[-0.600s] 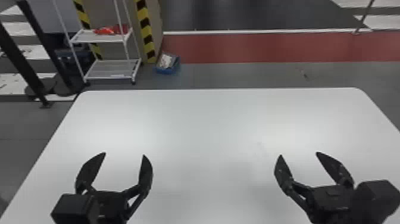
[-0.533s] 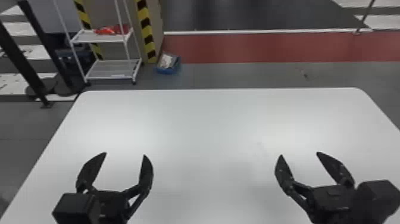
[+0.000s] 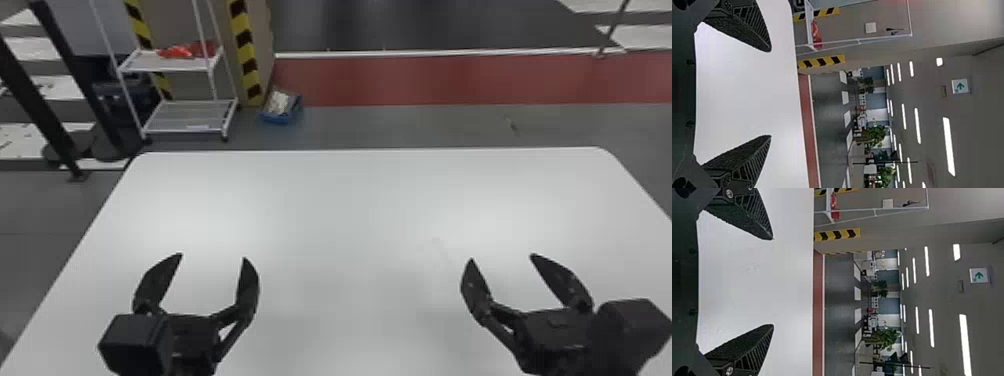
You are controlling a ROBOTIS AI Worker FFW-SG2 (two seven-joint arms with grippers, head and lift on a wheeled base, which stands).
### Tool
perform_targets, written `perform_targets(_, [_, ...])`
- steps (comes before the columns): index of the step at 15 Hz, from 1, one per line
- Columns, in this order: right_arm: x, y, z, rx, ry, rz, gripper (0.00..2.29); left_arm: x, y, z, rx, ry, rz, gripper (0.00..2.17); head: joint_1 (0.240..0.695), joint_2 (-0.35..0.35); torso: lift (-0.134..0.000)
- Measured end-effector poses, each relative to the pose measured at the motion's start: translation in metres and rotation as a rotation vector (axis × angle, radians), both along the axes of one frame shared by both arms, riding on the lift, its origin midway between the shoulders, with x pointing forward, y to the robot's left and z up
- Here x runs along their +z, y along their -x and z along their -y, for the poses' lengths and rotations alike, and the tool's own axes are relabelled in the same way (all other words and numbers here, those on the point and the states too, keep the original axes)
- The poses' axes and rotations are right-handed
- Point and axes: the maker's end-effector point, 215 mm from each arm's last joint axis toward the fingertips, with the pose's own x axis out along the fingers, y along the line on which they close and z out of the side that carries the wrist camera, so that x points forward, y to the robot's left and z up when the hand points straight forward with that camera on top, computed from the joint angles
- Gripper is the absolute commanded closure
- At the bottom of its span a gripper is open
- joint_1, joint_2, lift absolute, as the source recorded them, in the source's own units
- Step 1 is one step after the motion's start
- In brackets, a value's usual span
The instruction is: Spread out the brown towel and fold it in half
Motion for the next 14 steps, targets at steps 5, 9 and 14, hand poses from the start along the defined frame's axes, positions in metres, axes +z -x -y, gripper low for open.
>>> perform_targets(5, [-0.0017, -0.0038, 0.0002, 0.000, 0.003, 0.000, 0.08, -0.0018, -0.0041, -0.0005, 0.001, 0.005, 0.000, 0.10, 0.695, 0.052, -0.128])
perform_targets(9, [-0.0024, -0.0052, 0.0018, -0.002, 0.006, -0.001, 0.08, -0.0048, -0.0071, -0.0008, 0.002, 0.007, -0.002, 0.10, 0.695, 0.050, -0.128])
perform_targets(14, [-0.0051, -0.0053, 0.0036, -0.005, 0.008, -0.006, 0.08, -0.0071, -0.0080, -0.0008, 0.002, 0.007, -0.006, 0.10, 0.695, 0.047, -0.128])
